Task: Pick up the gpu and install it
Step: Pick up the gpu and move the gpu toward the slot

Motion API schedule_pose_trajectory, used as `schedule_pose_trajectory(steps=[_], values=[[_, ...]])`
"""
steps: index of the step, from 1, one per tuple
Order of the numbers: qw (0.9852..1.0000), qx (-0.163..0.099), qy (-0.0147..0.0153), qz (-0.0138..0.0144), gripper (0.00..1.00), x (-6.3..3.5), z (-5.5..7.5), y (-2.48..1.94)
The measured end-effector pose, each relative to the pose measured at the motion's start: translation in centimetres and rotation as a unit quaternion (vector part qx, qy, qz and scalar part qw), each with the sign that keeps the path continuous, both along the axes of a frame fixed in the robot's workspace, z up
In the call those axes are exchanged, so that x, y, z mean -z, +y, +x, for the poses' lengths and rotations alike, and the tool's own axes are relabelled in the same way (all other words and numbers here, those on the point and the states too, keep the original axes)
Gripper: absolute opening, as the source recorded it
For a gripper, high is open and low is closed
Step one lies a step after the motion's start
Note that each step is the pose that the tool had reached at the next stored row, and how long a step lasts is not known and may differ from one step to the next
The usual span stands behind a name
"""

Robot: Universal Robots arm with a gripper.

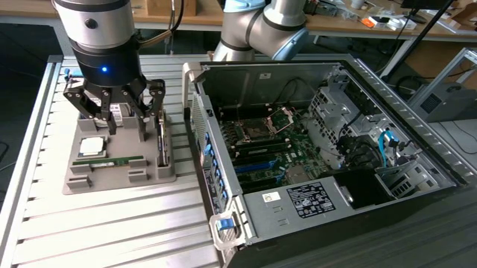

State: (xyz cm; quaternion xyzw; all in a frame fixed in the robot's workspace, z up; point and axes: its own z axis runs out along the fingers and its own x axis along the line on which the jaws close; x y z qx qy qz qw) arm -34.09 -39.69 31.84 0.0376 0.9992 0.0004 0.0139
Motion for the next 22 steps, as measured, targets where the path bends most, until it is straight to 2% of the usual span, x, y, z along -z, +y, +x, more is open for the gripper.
schedule_pose_trajectory(steps=[11,14,18,22], values=[[1.0000,0.000,0.0001,-0.0042,0.54,0.39,0.3,0.00],[1.0000,0.000,0.0000,-0.0065,0.54,0.52,0.6,0.00],[0.9999,0.000,0.0000,-0.0123,0.54,0.81,1.4,0.00],[0.9999,0.000,0.0000,-0.0143,0.54,0.92,2.2,0.08]])
